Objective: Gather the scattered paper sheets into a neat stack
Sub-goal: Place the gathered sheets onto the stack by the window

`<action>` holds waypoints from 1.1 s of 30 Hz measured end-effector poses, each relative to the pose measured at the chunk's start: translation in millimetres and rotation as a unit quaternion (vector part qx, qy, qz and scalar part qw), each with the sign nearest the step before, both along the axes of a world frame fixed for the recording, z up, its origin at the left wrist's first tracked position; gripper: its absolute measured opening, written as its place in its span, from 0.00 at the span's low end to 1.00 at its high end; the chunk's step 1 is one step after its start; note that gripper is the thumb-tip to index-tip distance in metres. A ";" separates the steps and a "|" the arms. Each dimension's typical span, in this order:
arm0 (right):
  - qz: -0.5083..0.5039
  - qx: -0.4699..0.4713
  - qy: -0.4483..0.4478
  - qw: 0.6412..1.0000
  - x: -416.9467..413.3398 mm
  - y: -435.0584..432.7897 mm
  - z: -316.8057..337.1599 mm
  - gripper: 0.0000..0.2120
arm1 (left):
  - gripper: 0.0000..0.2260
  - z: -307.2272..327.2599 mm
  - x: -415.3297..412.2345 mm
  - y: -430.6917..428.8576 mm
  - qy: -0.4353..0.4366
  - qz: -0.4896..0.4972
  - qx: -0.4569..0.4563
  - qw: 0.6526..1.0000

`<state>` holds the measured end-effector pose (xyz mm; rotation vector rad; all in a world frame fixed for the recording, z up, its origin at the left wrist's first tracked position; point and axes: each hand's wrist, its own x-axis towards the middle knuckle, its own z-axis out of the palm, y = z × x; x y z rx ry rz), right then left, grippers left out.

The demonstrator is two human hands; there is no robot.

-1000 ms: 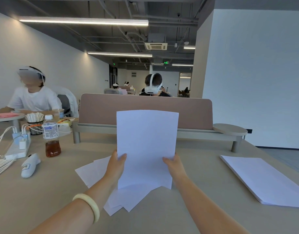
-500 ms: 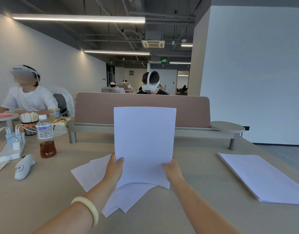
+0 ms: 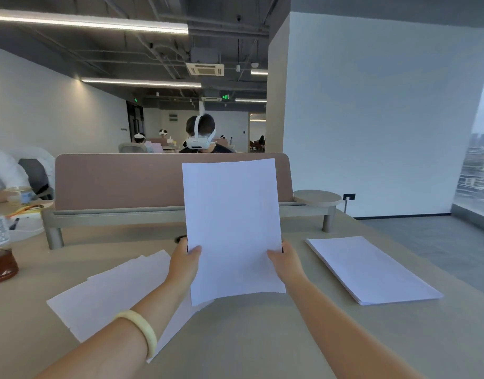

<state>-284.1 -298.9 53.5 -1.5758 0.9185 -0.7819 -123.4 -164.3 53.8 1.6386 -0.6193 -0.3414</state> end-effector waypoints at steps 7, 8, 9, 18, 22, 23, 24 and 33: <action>-0.080 -0.036 0.018 0.996 -73.4 -52.6 -1.6 0.11 | 0.09 -1.5 -56.8 -71.0 -0.014 -0.061 0.018 0.998; -0.091 -0.040 0.023 0.995 -85.6 -59.9 -2.5 0.12 | 0.08 -3.7 -64.9 -82.1 -0.013 -0.074 0.022 0.997; -0.101 -0.045 0.031 0.993 -97.1 -68.0 -4.1 0.13 | 0.07 -6.2 -72.5 -92.7 -0.011 -0.085 0.028 0.996; -0.191 -0.079 0.112 0.972 -185.9 -138.4 -18.1 0.19 | 0.11 -32.4 -137.8 -181.0 0.030 -0.176 0.075 0.981; -0.208 -0.078 0.146 0.964 -211.5 -178.0 -29.7 0.22 | 0.08 -42.1 -161.2 -219.6 0.029 -0.198 0.085 0.976; -0.213 -0.078 0.152 0.962 -214.6 -182.3 -32.1 0.22 | 0.08 -43.6 -163.9 -223.4 0.028 -0.199 0.087 0.976; -0.216 -0.074 0.156 0.961 -218.3 -187.4 -33.9 0.22 | 0.07 -45.4 -166.4 -229.1 0.027 -0.199 0.089 0.976; -0.220 -0.085 0.212 0.948 -233.2 -256.7 -49.8 0.23 | 0.07 -61.8 -180.1 -294.3 0.012 -0.207 0.121 0.971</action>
